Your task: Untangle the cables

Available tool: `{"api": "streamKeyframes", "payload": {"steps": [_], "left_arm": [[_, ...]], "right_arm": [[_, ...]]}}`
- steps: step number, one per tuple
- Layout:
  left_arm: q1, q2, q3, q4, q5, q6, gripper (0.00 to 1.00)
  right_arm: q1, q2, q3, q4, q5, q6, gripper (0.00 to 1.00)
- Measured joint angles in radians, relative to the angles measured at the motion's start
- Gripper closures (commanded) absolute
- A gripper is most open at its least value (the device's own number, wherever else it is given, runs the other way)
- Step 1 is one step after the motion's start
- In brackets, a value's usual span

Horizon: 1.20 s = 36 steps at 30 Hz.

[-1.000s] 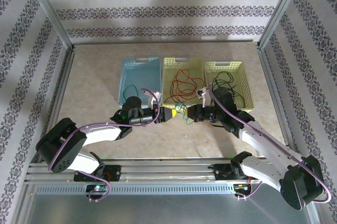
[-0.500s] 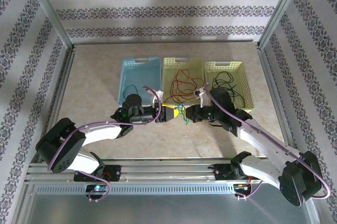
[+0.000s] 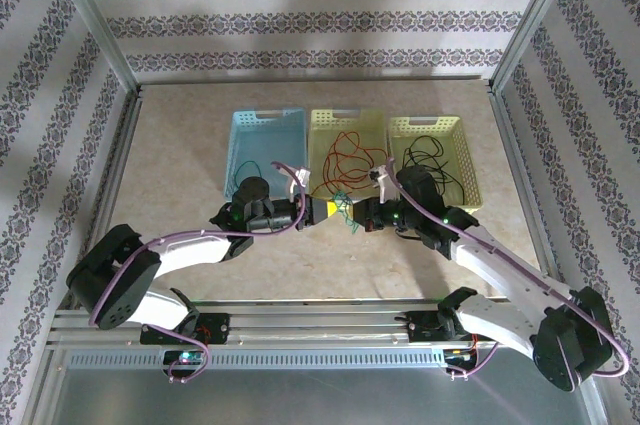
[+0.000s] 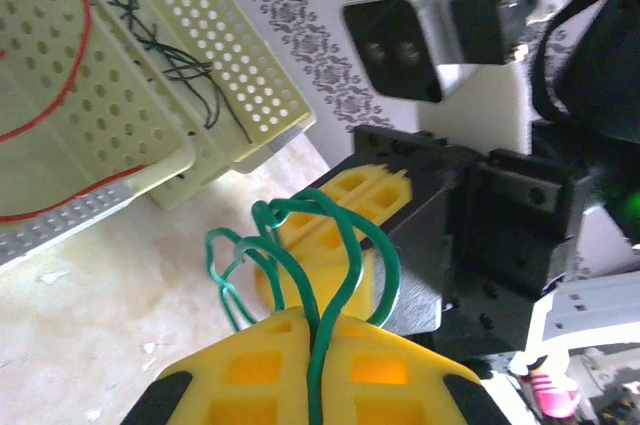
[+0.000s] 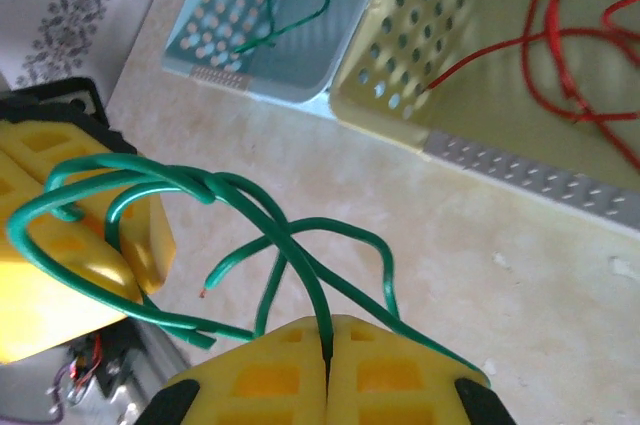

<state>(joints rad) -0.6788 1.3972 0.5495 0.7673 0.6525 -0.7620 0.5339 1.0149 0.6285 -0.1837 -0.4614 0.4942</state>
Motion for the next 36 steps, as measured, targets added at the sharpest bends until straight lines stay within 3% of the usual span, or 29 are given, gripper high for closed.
{"api": "streamKeyframes", "payload": {"steps": [4, 11, 16, 29, 36], "left_arm": [[-0.001, -0.105, -0.007, -0.119, -0.059, 0.056, 1.00], [0.009, -0.311, -0.069, -0.330, -0.208, 0.132, 1.00], [0.055, -0.433, -0.112, -0.442, -0.291, 0.156, 1.00], [0.179, -0.646, -0.077, -0.674, -0.355, 0.219, 1.00], [0.251, -0.629, -0.029, -0.688, -0.405, 0.219, 1.00]], "right_arm": [[-0.044, -0.105, -0.015, -0.002, 0.085, 0.006, 1.00], [-0.254, -0.340, -0.070, -0.047, 0.212, 0.061, 1.00], [-0.371, -0.420, -0.073, -0.110, 0.289, 0.085, 1.00], [-0.587, -0.474, -0.001, -0.208, 0.399, 0.079, 1.00], [-0.560, -0.399, 0.117, -0.151, 0.261, 0.070, 1.00]]}}
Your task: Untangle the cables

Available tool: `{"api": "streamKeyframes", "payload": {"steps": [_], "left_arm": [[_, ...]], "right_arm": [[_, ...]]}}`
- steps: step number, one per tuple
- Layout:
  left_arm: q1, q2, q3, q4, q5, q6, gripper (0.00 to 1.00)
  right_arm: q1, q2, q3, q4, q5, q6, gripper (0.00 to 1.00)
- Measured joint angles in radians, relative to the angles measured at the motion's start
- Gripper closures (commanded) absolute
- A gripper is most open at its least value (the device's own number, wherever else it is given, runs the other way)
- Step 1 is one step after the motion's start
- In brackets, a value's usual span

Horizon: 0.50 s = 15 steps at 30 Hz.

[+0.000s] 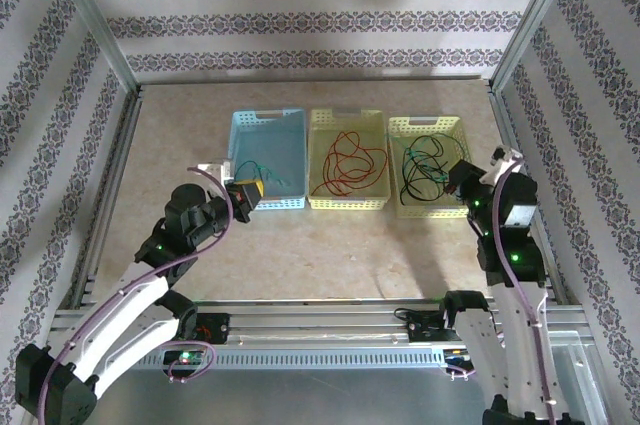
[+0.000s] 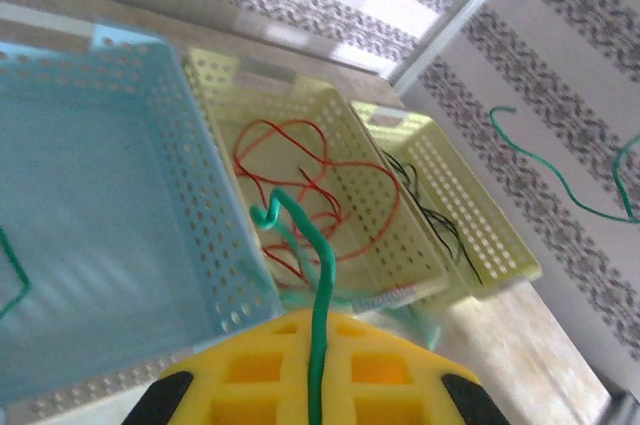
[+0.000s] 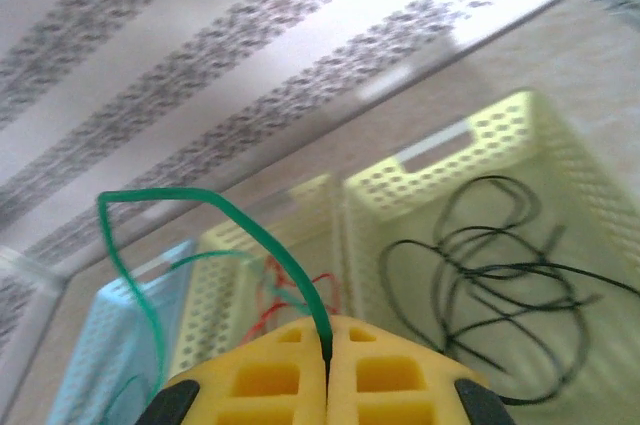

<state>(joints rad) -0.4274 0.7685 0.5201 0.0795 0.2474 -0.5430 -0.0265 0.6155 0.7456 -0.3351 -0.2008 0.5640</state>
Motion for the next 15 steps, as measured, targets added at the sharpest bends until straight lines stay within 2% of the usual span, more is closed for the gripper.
{"api": "streamKeyframes", "payload": {"steps": [6, 9, 11, 14, 15], "left_arm": [[0.053, 0.311, 0.172, 0.002, -0.079, -0.007, 0.99], [0.060, 0.473, 0.232, 0.001, -0.114, -0.010, 0.82], [0.061, 0.553, 0.259, -0.003, -0.139, -0.011, 0.64], [0.062, 0.610, 0.290, -0.009, -0.163, 0.000, 0.42], [0.063, 0.614, 0.299, -0.011, -0.169, 0.009, 0.37]], "right_arm": [[0.203, 0.131, 0.043, 0.030, -0.101, -0.042, 1.00], [0.322, 0.192, 0.060, 0.031, -0.108, -0.066, 1.00], [0.391, 0.227, 0.073, 0.032, -0.108, -0.077, 1.00], [0.466, 0.272, 0.088, 0.038, -0.105, -0.092, 1.00], [0.483, 0.283, 0.091, 0.041, -0.104, -0.093, 1.00]]}}
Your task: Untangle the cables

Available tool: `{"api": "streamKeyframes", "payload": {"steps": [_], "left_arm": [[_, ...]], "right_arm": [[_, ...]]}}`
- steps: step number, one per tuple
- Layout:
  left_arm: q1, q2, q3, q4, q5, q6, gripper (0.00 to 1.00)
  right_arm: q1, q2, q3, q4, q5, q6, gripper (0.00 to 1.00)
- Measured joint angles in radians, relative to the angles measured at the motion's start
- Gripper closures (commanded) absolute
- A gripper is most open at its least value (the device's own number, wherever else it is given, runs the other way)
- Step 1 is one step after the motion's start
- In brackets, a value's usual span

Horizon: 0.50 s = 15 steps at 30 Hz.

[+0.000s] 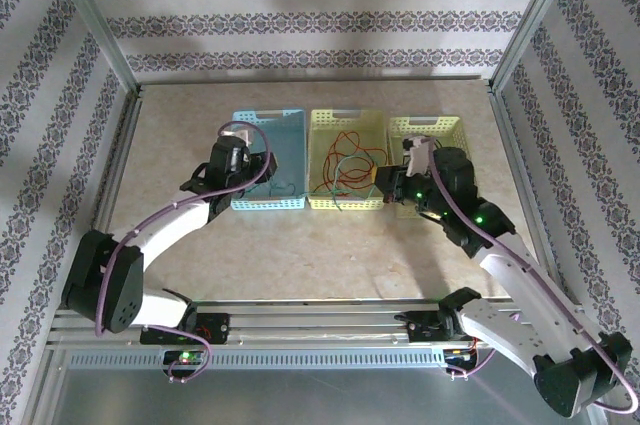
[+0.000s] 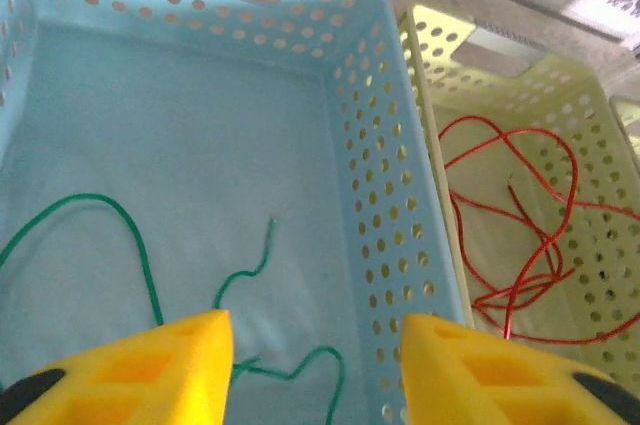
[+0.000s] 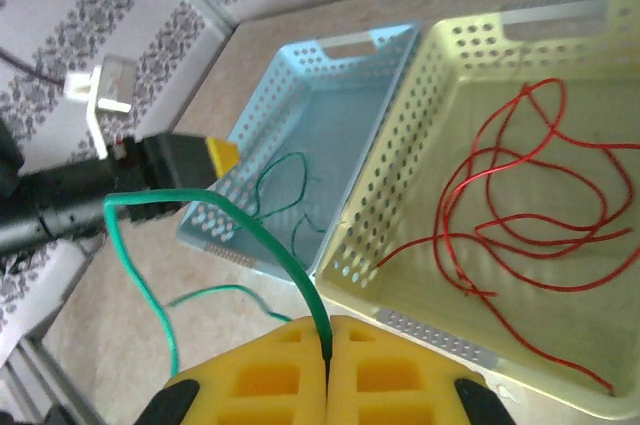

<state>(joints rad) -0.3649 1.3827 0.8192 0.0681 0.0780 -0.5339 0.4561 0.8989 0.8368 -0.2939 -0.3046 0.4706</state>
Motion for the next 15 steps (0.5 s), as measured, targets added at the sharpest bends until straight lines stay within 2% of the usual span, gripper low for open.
{"api": "streamKeyframes", "payload": {"steps": [4, 6, 9, 15], "left_arm": [[0.000, -0.026, 0.041, -0.001, -0.021, 0.026, 0.20], [0.000, -0.077, 0.042, -0.006, -0.049, 0.033, 0.18], [0.000, -0.209, 0.025, -0.023, -0.147, 0.018, 0.18], [0.000, -0.528, -0.127, -0.162, -0.344, -0.076, 0.17]], "right_arm": [[0.048, 0.059, 0.010, 0.022, 0.001, -0.003, 1.00], [0.068, 0.103, 0.025, 0.035, 0.001, -0.003, 1.00], [0.091, 0.192, 0.070, 0.059, 0.001, -0.002, 1.00], [0.111, 0.425, 0.227, 0.106, 0.000, 0.002, 1.00]]}}
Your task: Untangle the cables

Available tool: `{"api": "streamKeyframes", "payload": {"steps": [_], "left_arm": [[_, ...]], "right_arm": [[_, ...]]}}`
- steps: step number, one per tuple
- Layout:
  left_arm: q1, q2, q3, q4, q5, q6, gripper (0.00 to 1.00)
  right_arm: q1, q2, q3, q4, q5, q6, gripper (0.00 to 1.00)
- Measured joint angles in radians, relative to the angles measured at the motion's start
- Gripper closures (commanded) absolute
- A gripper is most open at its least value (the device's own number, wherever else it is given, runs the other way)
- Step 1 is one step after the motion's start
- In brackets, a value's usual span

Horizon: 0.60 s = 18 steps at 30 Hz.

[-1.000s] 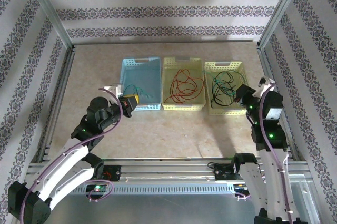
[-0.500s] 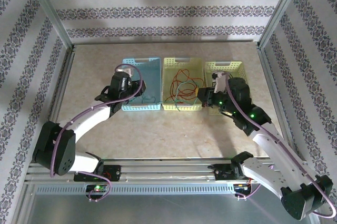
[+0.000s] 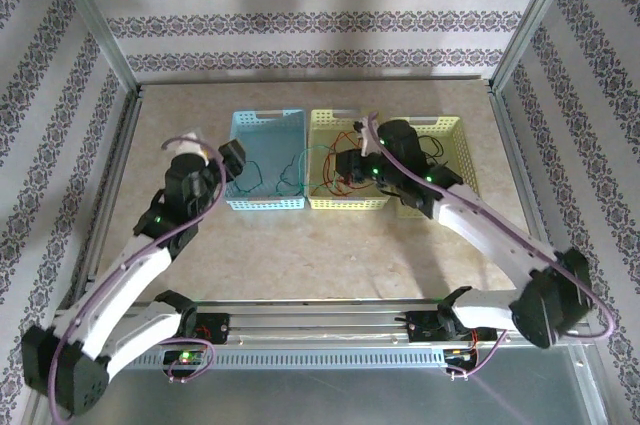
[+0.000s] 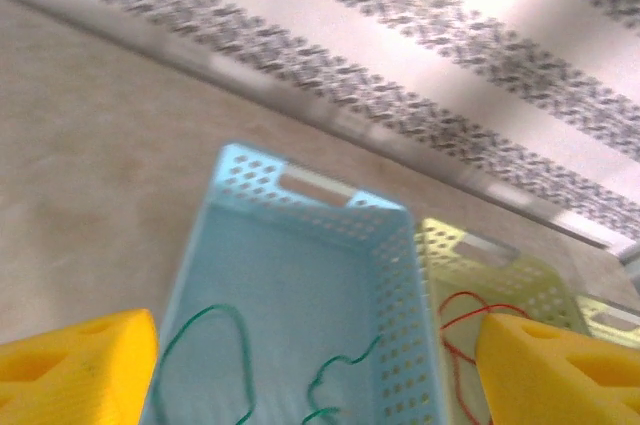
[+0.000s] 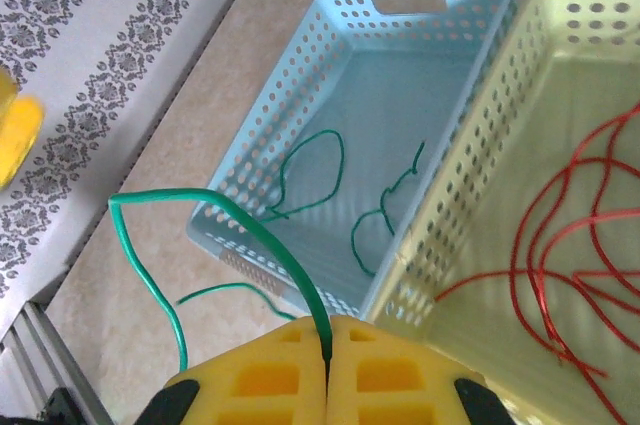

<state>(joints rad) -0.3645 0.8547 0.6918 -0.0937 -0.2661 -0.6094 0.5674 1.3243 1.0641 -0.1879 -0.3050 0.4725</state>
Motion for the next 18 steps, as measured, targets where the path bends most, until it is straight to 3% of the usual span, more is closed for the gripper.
{"api": "streamKeyframes", "payload": {"steps": [7, 12, 13, 18], "left_arm": [[0.000, -0.282, -0.180, -0.306, -0.110, -0.123, 0.17], [0.000, -0.334, -0.189, -0.388, -0.141, -0.143, 0.16], [0.000, -0.320, -0.184, -0.399, -0.145, -0.139, 0.16], [0.000, -0.234, -0.124, -0.431, -0.158, -0.110, 0.15]], "right_arm": [[0.000, 0.361, 0.304, 0.017, -0.062, 0.047, 1.00], [0.000, 0.607, 0.475, -0.002, -0.135, 0.100, 0.99], [0.002, 0.645, 0.495, -0.011, -0.142, 0.108, 0.95], [0.014, 0.741, 0.537, -0.063, -0.134, 0.128, 0.54]]}}
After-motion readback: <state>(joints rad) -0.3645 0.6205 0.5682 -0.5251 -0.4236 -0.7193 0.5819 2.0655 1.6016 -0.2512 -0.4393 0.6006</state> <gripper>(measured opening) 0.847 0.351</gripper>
